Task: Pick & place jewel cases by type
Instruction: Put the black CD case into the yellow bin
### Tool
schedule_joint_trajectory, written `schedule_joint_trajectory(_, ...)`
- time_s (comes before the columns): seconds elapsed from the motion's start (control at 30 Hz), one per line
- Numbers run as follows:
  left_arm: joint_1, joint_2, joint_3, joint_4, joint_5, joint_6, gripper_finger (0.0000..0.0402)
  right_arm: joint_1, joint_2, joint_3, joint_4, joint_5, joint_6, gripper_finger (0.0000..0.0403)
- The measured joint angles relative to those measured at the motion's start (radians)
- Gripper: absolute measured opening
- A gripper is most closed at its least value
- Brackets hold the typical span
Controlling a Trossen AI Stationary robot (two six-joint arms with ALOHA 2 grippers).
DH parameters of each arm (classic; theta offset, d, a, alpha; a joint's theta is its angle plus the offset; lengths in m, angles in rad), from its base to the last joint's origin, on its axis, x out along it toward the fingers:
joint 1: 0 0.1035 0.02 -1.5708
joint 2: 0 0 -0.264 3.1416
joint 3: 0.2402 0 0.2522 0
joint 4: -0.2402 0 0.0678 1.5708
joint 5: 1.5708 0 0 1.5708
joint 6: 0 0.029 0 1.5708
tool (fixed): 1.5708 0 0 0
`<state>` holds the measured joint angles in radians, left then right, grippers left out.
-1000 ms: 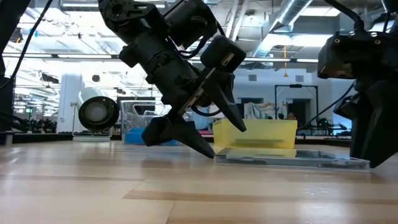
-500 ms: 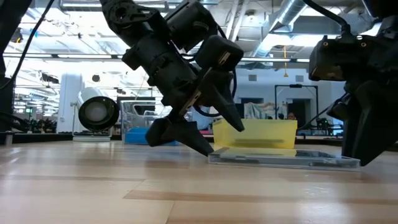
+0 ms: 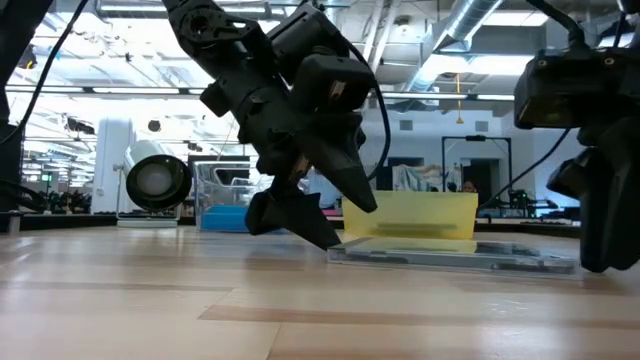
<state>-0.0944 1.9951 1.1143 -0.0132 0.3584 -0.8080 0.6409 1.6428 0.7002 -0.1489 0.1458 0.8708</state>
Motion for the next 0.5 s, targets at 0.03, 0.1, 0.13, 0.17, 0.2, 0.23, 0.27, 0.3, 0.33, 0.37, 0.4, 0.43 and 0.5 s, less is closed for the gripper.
schedule_joint_trajectory(0.03, -0.003, -0.001, 0.001, -0.007, 0.001, 0.006, 0.0265, 0.002, 0.000, 0.000, -0.004, 0.000, 0.006, 0.0108)
schedule_joint_trajectory(0.1, -0.010, -0.001, 0.000, -0.014, 0.001, 0.024, 0.0265, 0.004, 0.000, 0.000, -0.023, -0.002, 0.018, 0.0108)
schedule_joint_trajectory(0.13, -0.015, -0.005, 0.000, -0.017, 0.000, 0.036, 0.0265, 0.003, -0.001, 0.000, -0.031, -0.004, 0.020, 0.0108)
schedule_joint_trajectory(0.17, -0.022, -0.011, -0.001, -0.027, -0.003, 0.048, 0.0265, 0.000, -0.005, 0.000, -0.040, -0.007, 0.020, 0.0108)
schedule_joint_trajectory(0.2, -0.032, -0.017, -0.002, -0.039, -0.011, 0.059, 0.0265, -0.002, -0.012, 0.000, -0.054, -0.011, 0.020, 0.0108)
schedule_joint_trajectory(0.23, -0.042, -0.025, -0.002, -0.051, -0.023, 0.072, 0.0265, -0.002, -0.021, -0.003, -0.069, -0.012, 0.021, 0.0108)
schedule_joint_trajectory(0.27, -0.052, -0.035, -0.003, -0.078, -0.036, 0.088, 0.0265, -0.006, -0.033, -0.011, -0.082, -0.009, 0.023, 0.0108)
schedule_joint_trajectory(0.3, -0.064, -0.050, -0.004, -0.110, -0.055, 0.105, 0.0265, -0.012, -0.051, -0.021, -0.099, -0.006, 0.028, 0.0108)
schedule_joint_trajectory(0.33, -0.076, -0.064, -0.004, -0.145, -0.077, 0.125, 0.0265, -0.018, -0.070, -0.031, -0.126, 0.002, 0.037, 0.0108)
schedule_joint_trajectory(0.37, -0.087, -0.076, -0.005, -0.175, -0.102, 0.147, 0.0265, -0.024, -0.092, -0.043, -0.159, 0.016, 0.049, 0.0108)
schedule_joint_trajectory(0.4, -0.101, -0.087, -0.006, -0.199, -0.135, 0.167, 0.0265, -0.032, -0.115, -0.058, -0.191, 0.035, 0.057, 0.0108)
schedule_joint_trajectory(0.43, -0.114, -0.096, -0.006, -0.217, -0.171, 0.180, 0.0265, -0.040, -0.138, -0.074, -0.221, 0.061, 0.058, 0.0108)
schedule_joint_trajectory(0.5, -0.145, -0.104, -0.006, -0.219, -0.246, 0.185, 0.0265, -0.061, -0.175, -0.104, -0.262, 0.114, 0.046, 0.0108)
